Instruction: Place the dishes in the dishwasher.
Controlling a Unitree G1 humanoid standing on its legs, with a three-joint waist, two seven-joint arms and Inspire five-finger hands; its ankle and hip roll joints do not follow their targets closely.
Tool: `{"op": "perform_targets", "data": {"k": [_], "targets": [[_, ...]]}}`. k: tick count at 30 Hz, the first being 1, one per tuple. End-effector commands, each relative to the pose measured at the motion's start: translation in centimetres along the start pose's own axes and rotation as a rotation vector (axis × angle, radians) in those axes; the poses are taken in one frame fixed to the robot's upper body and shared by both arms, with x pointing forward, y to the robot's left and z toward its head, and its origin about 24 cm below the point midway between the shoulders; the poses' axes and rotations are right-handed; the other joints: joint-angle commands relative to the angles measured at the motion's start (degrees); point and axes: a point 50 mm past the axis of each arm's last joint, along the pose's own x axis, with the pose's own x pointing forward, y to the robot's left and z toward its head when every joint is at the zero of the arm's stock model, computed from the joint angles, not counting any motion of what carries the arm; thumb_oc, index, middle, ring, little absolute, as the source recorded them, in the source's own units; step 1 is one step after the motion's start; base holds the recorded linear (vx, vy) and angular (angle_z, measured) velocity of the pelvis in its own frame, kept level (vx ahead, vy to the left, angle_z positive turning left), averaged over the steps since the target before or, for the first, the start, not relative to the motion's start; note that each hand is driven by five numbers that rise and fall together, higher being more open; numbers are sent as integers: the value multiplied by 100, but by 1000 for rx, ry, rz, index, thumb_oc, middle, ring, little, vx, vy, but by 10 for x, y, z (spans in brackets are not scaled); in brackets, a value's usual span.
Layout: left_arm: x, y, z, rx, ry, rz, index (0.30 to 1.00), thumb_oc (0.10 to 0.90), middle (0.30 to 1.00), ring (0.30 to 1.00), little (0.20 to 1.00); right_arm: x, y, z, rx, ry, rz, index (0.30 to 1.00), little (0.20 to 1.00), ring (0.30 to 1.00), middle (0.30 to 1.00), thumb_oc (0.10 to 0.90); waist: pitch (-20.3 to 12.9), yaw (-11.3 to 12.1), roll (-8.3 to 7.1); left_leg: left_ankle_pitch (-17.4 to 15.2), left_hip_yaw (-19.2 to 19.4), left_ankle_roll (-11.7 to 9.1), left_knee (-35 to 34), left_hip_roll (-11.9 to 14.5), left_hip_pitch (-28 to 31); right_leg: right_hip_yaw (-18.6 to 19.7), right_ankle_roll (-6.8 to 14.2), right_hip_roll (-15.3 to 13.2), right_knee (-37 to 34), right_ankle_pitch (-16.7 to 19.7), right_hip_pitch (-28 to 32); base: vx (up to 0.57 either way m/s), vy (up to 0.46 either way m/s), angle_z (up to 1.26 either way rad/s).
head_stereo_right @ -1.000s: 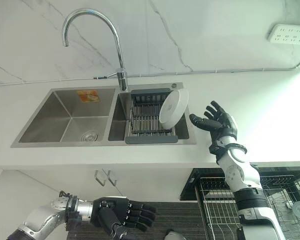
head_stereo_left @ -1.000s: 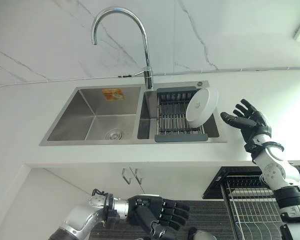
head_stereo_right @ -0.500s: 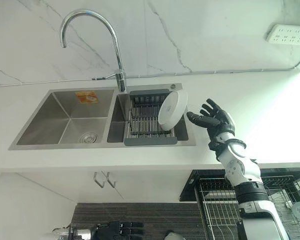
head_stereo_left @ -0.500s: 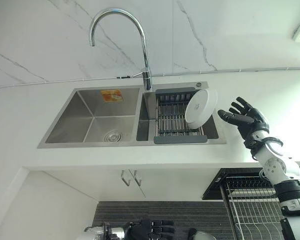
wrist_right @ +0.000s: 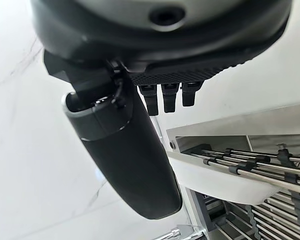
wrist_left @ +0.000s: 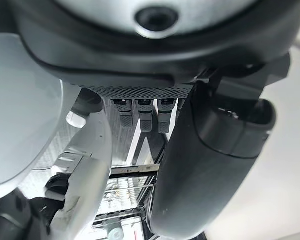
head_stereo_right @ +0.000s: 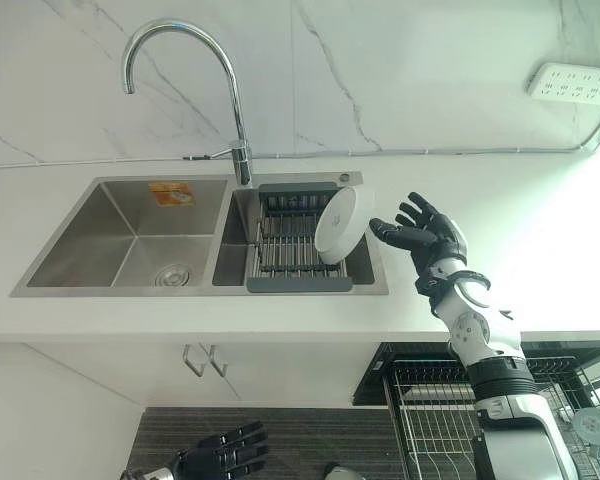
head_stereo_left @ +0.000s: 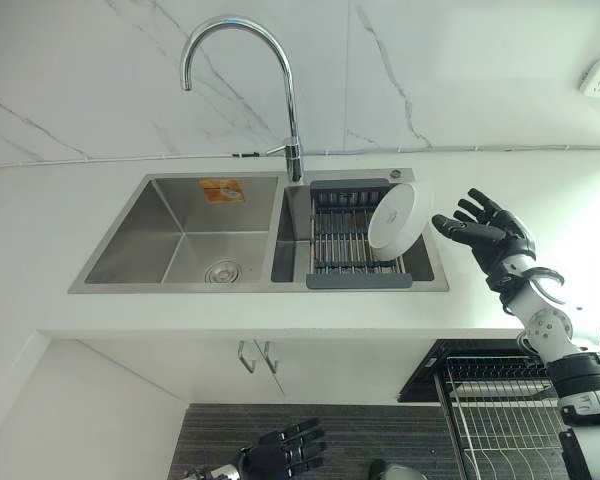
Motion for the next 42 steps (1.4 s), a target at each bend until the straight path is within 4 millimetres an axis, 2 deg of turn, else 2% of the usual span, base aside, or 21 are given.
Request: {"op": "perform_targets", "data": {"k": [1,8,30,42], "targets": [[-11,8,-33,-43,104,39,900,800,900,900,900,7,25,81,39,-290,115,900,900,900,900,800,-268,162,-199,-706,-207,-187,456,45,-83,-82,498,-96,-5,-556,477,0,0,0],[-13,10,-40,-72,113,53,900,800,900,900,900,9,27,80,46,-277,125,900,900,900,900,800,-256,196,-218,-705,-234,-199,456,28,-97,-118,498,-108,-5,-566,494,0,0,0],[-11,10,-39,-67,143,50,900,800,900,900,900,17,37,71,90,-233,151,900,900,900,900,800,-246,244,-198,-704,-289,-205,456,1,-90,-149,495,-130,-5,-572,532,-1,-1,2],[-10,9,-41,-85,129,47,900,800,900,900,900,20,32,65,99,-217,104,900,900,900,900,800,-242,289,-213,-707,-316,-203,456,-17,-92,-176,498,-143,-5,-571,547,0,0,1]]}}
